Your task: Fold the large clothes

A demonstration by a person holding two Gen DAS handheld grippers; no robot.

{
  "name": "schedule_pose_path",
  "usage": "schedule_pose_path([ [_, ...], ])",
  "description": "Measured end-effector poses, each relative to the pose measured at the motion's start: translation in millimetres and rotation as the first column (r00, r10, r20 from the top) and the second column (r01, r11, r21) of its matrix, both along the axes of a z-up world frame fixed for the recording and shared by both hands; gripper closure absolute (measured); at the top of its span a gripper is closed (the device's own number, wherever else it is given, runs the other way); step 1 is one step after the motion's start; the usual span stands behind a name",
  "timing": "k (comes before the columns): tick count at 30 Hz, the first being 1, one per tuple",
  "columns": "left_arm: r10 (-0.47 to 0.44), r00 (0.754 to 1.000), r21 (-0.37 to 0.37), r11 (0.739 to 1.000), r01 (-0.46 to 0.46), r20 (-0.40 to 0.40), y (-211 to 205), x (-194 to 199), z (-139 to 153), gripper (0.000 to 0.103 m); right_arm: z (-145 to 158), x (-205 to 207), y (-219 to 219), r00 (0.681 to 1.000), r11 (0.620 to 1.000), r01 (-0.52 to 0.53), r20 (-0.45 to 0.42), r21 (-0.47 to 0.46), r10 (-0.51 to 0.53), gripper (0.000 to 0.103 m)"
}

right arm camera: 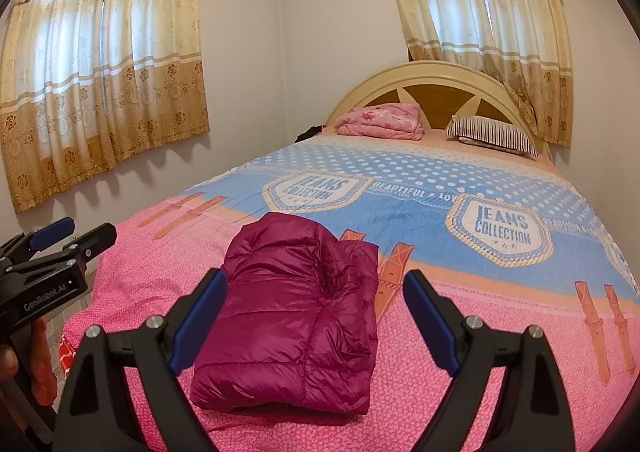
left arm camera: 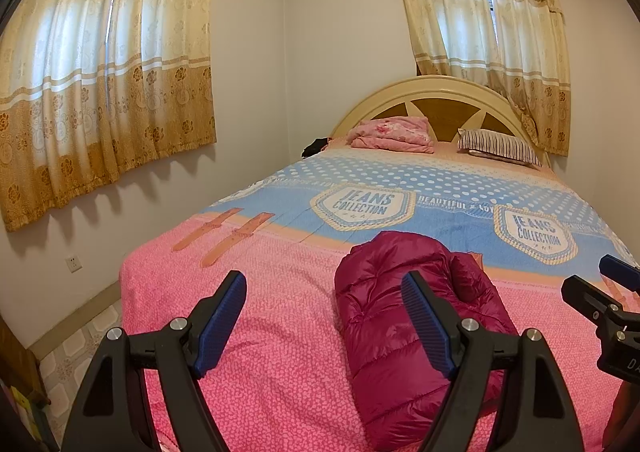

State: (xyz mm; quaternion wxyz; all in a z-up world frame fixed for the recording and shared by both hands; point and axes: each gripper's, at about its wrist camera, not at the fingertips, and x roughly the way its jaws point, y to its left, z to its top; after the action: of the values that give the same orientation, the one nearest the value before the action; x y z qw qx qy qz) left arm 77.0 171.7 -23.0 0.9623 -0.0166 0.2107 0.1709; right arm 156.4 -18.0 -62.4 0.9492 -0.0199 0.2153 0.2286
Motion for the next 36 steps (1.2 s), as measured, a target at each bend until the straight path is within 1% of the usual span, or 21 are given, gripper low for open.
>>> schedule_pose_path([
  [6,-0.006,1.000,-0.015,1.000,0.006,-0.017,1,4,-1,0.022,-2,-1,-1,1.000,1.000,0.003,-0.003,0.002,-0.003,0.011],
  [17,-0.019,1.000,-0.006,1.000,0.019,-0.018,-2,6,-3,0.022,-4,-1,-2,1.000,1.000,0.008,-0.003,0.007,-0.008,0.011],
  [21,-0.024,1.000,0.000,1.000,0.024,-0.006,-4,5,-2,0.021,-4,-1,-3,1.000,1.000,0.009,-0.004,0.007,-0.009,0.011],
  [25,-0.019,1.000,0.006,1.000,0.019,-0.005,-5,5,-2,0.014,-4,-1,-3,1.000,1.000,0.008,-0.006,0.007,-0.008,0.011],
  [30,-0.010,1.000,0.018,1.000,0.010,-0.010,-5,6,-4,0.012,-4,-1,-4,1.000,1.000,0.007,-0.007,0.008,-0.007,0.011],
  [36,-0.027,1.000,0.049,0.998,0.028,-0.009,-11,7,-8,0.011,-6,-3,-5,1.000,1.000,0.009,-0.012,0.008,-0.009,0.011],
])
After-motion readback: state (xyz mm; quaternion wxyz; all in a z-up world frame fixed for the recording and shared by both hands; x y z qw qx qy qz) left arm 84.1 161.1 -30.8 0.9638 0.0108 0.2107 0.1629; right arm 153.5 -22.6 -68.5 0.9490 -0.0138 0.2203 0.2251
